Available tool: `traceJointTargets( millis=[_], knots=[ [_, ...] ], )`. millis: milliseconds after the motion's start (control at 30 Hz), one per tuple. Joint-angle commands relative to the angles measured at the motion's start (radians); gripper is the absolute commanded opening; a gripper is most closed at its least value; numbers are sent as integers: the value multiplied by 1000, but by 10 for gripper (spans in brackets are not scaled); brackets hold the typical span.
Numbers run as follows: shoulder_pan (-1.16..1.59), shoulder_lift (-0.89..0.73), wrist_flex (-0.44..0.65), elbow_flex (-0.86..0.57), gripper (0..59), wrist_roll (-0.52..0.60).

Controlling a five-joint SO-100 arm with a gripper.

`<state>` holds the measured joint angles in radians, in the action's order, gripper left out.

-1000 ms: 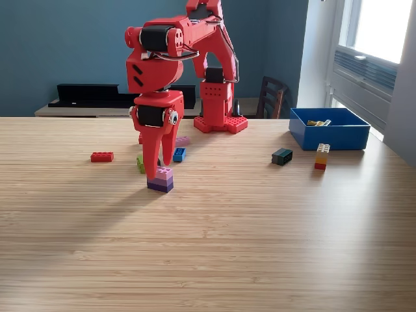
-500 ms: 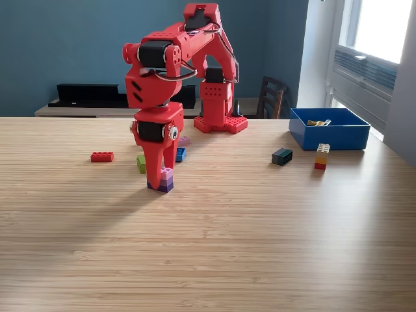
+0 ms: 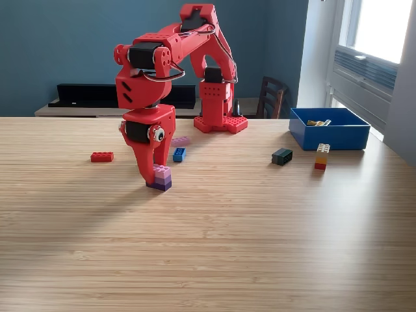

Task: Grasp a lego block and put it in the bin.

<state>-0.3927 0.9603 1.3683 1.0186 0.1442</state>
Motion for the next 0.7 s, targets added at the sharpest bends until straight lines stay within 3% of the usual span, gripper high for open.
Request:
traceJointTargets(
  millis=[33,167,333,467,700],
  knots=[
    [-12,43,6,-52,1,11],
    [17,46,97,-132,0,5],
    [95,48,305,-431,0,-17],
    [161,66,410,-623,0,-38],
    [402,325,410,-416,0,-161]
  ],
)
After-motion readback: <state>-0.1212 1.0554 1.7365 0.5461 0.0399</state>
